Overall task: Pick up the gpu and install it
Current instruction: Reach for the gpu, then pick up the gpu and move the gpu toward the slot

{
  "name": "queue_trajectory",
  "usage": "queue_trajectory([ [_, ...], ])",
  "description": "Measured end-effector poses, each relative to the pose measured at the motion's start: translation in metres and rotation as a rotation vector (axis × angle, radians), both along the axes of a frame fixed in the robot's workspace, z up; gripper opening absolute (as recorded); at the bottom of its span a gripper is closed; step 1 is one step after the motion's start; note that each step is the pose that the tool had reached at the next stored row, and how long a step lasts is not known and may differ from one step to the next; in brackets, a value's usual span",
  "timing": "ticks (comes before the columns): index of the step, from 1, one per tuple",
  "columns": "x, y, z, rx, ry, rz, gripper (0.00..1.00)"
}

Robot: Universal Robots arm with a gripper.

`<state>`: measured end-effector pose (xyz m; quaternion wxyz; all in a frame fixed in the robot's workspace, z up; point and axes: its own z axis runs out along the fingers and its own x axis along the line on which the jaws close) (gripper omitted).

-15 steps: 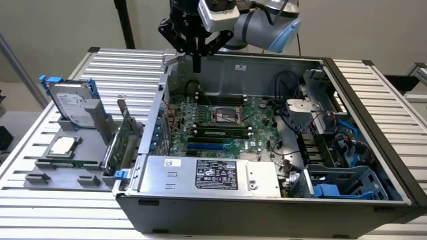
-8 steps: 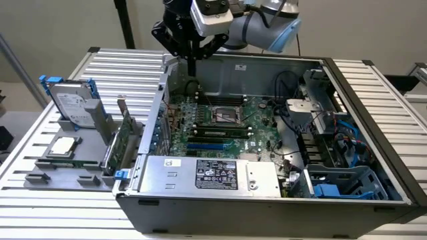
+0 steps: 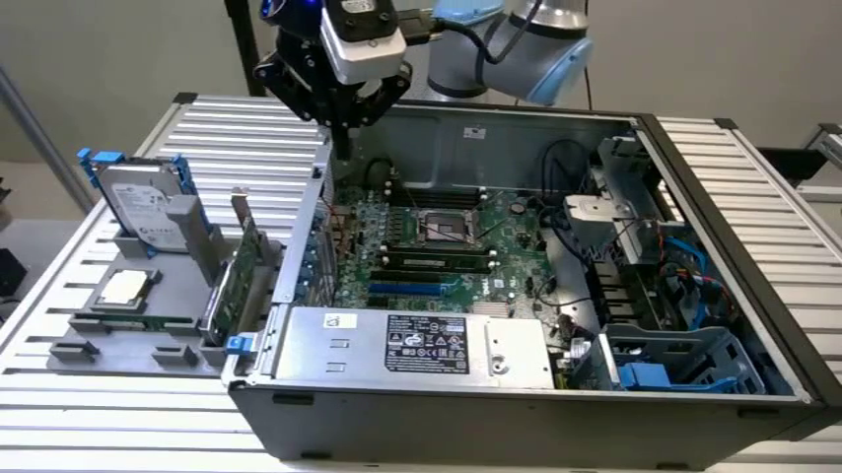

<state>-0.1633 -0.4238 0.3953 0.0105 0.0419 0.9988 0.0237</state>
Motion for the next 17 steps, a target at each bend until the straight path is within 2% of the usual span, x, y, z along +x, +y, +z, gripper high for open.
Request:
queue_trajectory([
  [17, -0.071, -0.0141, -0.0091, -0.0032, 0.0, 0.0, 0.0],
])
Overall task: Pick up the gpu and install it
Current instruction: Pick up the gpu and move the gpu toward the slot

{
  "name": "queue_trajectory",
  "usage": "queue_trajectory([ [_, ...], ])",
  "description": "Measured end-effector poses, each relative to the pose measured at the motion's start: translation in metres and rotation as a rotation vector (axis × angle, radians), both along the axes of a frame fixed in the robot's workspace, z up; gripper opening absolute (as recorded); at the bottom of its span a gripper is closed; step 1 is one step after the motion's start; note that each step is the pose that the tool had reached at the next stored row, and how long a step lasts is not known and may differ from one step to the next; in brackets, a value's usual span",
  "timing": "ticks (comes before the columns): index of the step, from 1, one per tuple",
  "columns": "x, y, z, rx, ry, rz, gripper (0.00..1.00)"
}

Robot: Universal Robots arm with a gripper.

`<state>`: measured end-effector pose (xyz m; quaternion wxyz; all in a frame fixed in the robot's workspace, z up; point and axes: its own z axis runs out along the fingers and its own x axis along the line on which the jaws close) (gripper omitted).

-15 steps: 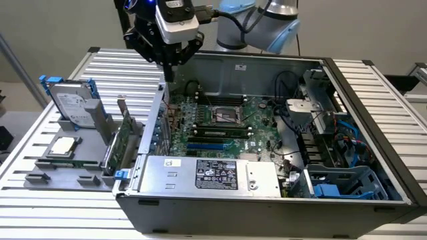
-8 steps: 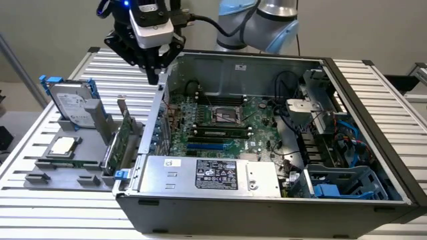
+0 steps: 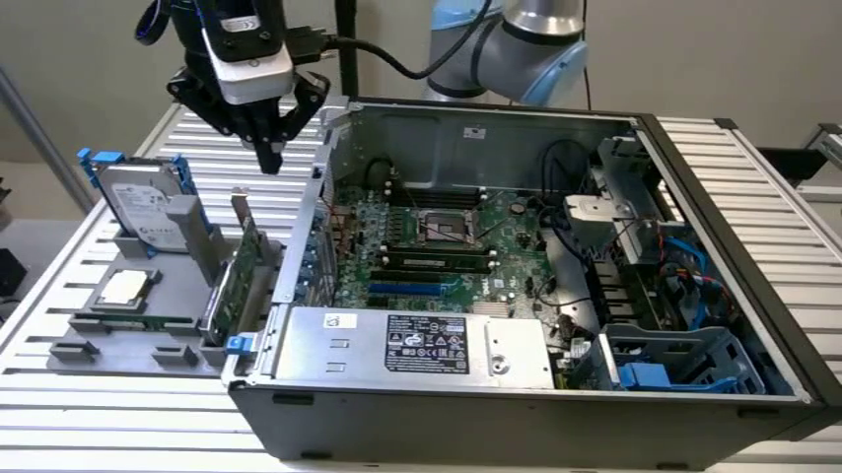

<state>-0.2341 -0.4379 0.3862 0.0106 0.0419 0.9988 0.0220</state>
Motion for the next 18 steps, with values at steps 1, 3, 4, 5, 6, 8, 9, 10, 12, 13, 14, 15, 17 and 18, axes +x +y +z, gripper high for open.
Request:
queue_trajectory([
  [1, -0.004, -0.0008, -0.0006, -0.0002, 0.0, 0.0, 0.0],
  [3, -0.012, -0.0024, -0.0017, -0.0007, 0.0, 0.0, 0.0],
  [4, -0.016, -0.0032, -0.0023, -0.001, 0.0, 0.0, 0.0],
  [5, -0.02, -0.004, -0.0029, -0.0012, 0.0, 0.0, 0.0],
  [6, -0.025, -0.0048, -0.0035, -0.0014, 0.0, 0.0, 0.0],
  [8, -0.033, -0.0063, -0.0046, -0.0019, 0.0, 0.0, 0.0],
  [9, -0.037, -0.0071, -0.0053, -0.002, 0.0, 0.0, 0.0],
  [10, -0.041, -0.0079, -0.006, -0.0022, 0.0, 0.0, 0.0],
  [12, -0.049, -0.0094, -0.0073, -0.0027, 0.0001, 0.0, 0.0],
  [13, -0.053, -0.0102, -0.0081, -0.0027, 0.0, 0.0, 0.0],
  [14, -0.057, -0.011, -0.0089, -0.0029, 0.0, 0.0, 0.0],
  [15, -0.061, -0.0117, -0.0099, -0.0029, -0.0001, 0.0, 0.0],
  [17, -0.066, -0.0125, -0.0126, -0.0036, -0.0002, 0.0, 0.0],
  [18, -0.066, -0.0126, -0.0127, -0.005, 0.0002, 0.0, 0.0],
])
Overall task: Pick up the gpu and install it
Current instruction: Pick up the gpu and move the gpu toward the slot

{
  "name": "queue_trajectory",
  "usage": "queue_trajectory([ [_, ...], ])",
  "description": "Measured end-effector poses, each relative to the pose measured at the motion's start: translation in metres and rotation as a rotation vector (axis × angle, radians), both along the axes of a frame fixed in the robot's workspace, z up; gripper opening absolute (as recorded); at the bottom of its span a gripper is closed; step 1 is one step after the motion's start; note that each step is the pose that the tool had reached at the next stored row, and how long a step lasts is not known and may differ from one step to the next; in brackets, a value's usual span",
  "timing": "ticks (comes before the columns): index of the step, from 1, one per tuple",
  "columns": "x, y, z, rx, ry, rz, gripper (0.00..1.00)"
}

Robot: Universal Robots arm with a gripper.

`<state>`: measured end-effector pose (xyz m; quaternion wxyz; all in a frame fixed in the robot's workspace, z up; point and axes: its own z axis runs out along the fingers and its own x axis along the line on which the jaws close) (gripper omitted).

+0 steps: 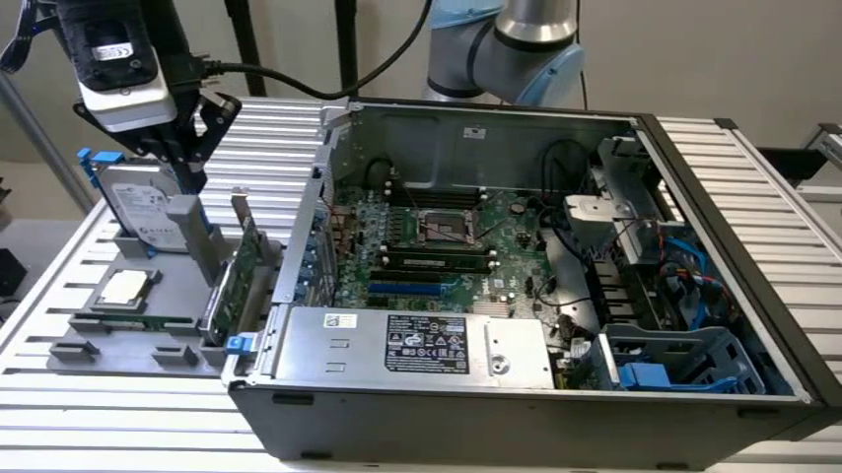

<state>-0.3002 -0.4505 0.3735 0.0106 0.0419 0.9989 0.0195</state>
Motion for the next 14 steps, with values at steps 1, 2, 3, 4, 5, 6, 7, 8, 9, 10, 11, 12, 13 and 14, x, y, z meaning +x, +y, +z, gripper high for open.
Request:
queue_trajectory([
  [1, 0.0, 0.0, 0.0, -0.0004, 0.0002, 0.0, 0.0],
  [2, 0.0, 0.0, 0.0, -0.0005, 0.0002, 0.0, 0.0],
  [3, 0.0, 0.0, 0.0, -0.0005, 0.0002, 0.0, 0.0],
  [4, -0.0001, 0.0, 0.0, -0.0005, 0.0002, 0.0, 0.0],
  [5, -0.0001, 0.0, 0.0, -0.0005, 0.0002, 0.0, 0.0],
  [6, -0.0001, 0.0, 0.0, -0.0005, 0.0002, 0.0, 0.0],
  [7, -0.0001, 0.0, 0.0, -0.0005, 0.0002, 0.0, 0.0],
  [8, -0.0001, 0.0, 0.0, -0.0004, 0.0001, 0.0, 0.0],
  [9, -0.0001, 0.0, 0.0, -0.0005, 0.0001, 0.0, 0.0],
  [10, -0.0001, 0.0, 0.0, -0.0004, 0.0001, 0.0, 0.0],
  [11, -0.0001, 0.0, 0.0, -0.0005, 0.0001, 0.0, 0.0],
  [12, -0.0001, 0.0, 0.0, -0.0004, 0.0001, 0.0, 0.0],
  [13, -0.0001, 0.0, 0.0, -0.0004, 0.0002, 0.0, 0.0],
  [14, -0.0001, 0.0, 0.0, -0.0004, 0.0001, 0.0, 0.0],
])
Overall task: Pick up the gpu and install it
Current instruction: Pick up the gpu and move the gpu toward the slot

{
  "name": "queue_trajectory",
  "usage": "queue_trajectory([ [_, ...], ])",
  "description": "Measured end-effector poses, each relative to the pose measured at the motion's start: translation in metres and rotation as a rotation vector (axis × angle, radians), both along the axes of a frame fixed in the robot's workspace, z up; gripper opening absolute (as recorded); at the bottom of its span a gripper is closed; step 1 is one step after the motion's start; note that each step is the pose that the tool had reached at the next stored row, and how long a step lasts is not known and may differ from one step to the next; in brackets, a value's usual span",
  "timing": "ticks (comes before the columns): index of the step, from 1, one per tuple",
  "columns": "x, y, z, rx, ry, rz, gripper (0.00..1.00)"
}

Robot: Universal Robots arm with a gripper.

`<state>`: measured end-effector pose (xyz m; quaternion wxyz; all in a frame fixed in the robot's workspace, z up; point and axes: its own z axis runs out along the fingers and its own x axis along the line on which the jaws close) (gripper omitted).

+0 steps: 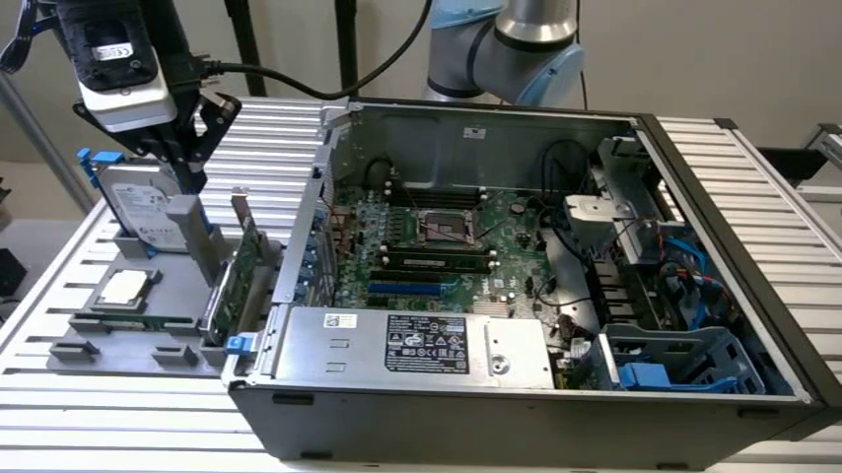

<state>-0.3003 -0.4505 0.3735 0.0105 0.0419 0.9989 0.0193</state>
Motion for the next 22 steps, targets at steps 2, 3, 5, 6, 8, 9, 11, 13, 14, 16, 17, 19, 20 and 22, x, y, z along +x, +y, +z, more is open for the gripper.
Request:
queue_trajectory([
  [2, 0.0, 0.0, 0.0, -0.0001, 0.0001, 0.0, 1.0],
  [3, 0.0, 0.0, 0.0, 0.0, 0.0, 0.0, 1.0],
  [5, 0.0, 0.0, 0.0, 0.0, 0.0, 0.0, 1.0],
  [6, 0.0, 0.0, 0.0, -0.0001, 0.0001, 0.0, 1.0],
  [8, 0.0, 0.0, 0.0, 0.0, 0.0, 0.0, 1.0],
  [9, 0.0, 0.0, 0.0, -0.0001, 0.0, 0.0, 1.0],
  [11, 0.0, 0.0, -0.0009, -0.0005, -0.0001, 0.0, 1.0],
  [13, 0.0, 0.0, -0.0045, -0.0007, 0.0, 0.0, 1.0],
  [14, 0.0, 0.0, -0.0063, -0.0007, 0.0, 0.0, 1.0],
  [16, 0.0, 0.0, -0.01, -0.0007, 0.0, 0.0, 1.0],
  [17, 0.0, 0.0, -0.0119, -0.0007, 0.0, 0.0, 1.0],
  [19, 0.0, 0.0, -0.0155, -0.0006, -0.0001, 0.0, 1.0],
  [20, 0.0, 0.0, -0.0172, -0.0007, 0.0, 0.0, 1.0],
  [22, 0.0, 0.0, -0.0209, -0.0008, 0.0001, 0.0, 1.0],
])
